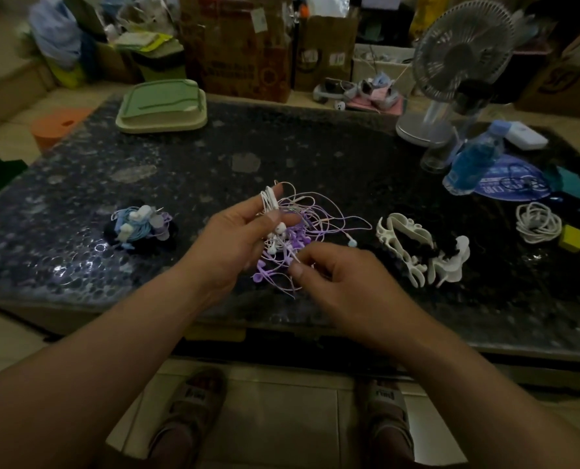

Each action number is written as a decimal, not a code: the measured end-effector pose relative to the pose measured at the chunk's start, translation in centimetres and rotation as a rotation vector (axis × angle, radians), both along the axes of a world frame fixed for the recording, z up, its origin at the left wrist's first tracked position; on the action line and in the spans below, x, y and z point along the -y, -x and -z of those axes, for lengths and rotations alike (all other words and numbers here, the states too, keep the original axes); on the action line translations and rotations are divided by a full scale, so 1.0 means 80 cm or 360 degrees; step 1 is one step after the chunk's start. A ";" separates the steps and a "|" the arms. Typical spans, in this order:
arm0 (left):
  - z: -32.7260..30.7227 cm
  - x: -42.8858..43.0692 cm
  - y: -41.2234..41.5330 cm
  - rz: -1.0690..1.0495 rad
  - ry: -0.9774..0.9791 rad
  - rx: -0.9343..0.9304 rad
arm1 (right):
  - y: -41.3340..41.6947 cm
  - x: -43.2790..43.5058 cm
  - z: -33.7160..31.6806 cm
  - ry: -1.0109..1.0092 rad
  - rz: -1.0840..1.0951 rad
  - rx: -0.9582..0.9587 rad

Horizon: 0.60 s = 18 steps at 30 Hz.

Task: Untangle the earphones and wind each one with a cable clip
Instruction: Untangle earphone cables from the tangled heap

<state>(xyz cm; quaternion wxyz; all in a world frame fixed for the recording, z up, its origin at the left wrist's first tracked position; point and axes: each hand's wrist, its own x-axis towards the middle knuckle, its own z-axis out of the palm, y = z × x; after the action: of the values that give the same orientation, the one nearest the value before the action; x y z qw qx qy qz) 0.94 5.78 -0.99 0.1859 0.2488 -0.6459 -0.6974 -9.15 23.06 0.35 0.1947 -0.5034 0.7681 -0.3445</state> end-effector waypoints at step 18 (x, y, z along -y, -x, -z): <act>0.017 -0.015 -0.010 0.0536 0.0952 0.0342 | 0.036 -0.001 -0.002 0.0020 -0.0010 -0.0065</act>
<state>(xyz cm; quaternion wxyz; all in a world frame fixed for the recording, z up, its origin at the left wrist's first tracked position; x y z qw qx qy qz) 1.74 6.99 -2.35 0.0640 0.1455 -0.8692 -0.4682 -12.04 23.15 0.50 0.1767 -0.5139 0.7682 -0.3383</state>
